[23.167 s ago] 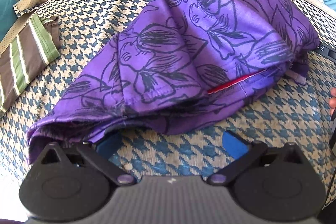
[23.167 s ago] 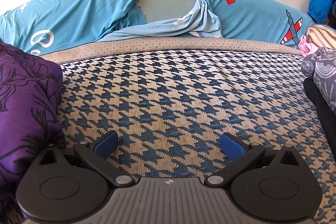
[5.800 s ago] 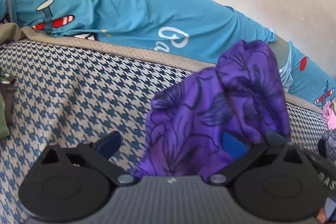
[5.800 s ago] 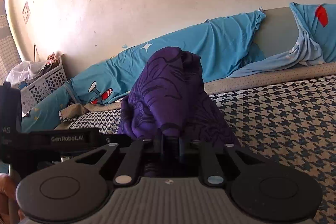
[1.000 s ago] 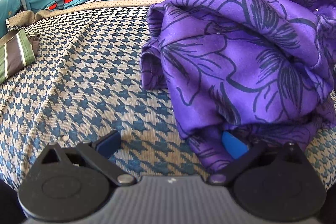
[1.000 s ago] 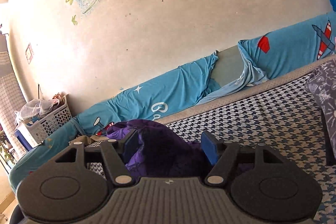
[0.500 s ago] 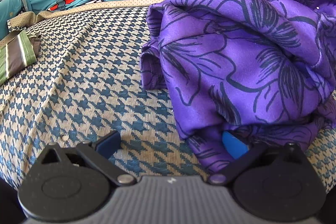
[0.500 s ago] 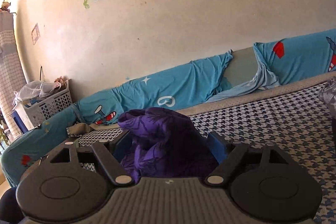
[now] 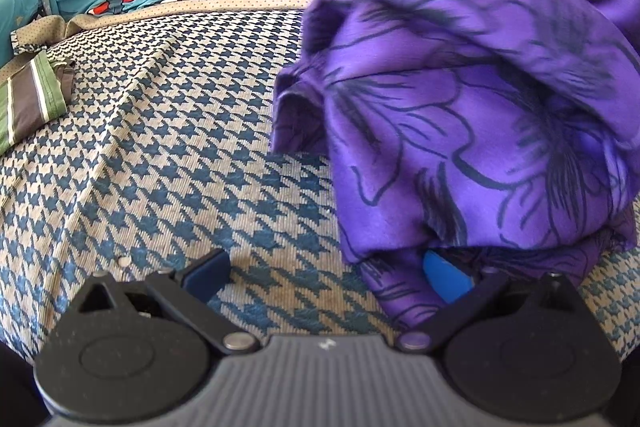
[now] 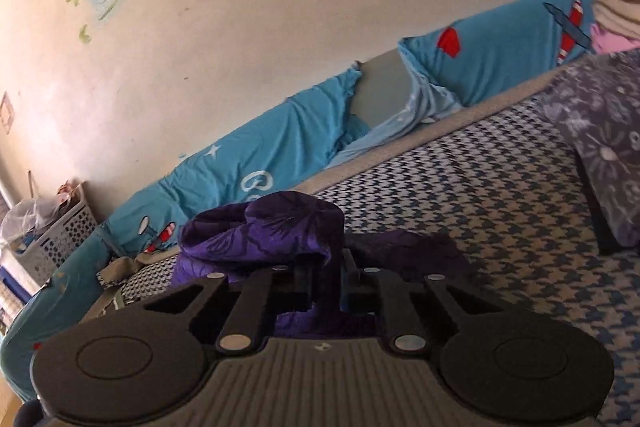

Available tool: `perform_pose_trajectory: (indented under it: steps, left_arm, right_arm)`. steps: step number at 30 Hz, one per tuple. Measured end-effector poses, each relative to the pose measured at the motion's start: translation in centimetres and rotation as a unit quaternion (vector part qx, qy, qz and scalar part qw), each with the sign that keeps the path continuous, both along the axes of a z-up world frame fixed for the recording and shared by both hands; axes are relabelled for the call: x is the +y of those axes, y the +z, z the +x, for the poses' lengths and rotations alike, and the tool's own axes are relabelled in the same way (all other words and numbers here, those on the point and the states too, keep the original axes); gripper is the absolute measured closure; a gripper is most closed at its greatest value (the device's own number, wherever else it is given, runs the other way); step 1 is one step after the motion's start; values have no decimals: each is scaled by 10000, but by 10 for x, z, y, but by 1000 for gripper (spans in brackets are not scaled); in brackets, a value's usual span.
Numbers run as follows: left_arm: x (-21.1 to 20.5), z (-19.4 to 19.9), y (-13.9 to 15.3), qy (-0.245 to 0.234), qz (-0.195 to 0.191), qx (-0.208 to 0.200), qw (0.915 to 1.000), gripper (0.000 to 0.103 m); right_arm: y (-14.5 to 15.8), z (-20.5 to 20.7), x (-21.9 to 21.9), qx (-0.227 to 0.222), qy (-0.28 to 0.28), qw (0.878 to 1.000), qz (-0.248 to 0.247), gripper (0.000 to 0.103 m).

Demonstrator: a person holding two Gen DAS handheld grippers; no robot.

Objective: Fold clothes

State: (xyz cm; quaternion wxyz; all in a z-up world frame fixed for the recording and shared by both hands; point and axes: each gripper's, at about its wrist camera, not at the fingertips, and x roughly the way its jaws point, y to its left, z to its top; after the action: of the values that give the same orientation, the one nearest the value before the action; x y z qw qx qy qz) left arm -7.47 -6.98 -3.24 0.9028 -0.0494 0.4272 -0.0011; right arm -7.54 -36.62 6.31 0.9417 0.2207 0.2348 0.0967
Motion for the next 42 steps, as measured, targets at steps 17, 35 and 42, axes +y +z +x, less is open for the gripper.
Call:
perform_pose_trajectory:
  steps: [17, 35, 42]
  left_arm:
    - [6, -5, 75, -180, -916, -861, 9919, 0]
    - [-34, 70, 44, 99, -257, -58, 9996, 0]
    - [3, 52, 15, 149, -1054, 223, 9941, 0]
  right_arm:
    - [-40, -38, 32, 746, 356, 9885, -1264, 94]
    - [-21, -63, 21, -371, 157, 9974, -599, 47]
    - [-23, -39, 15, -45, 35, 9997, -233, 28]
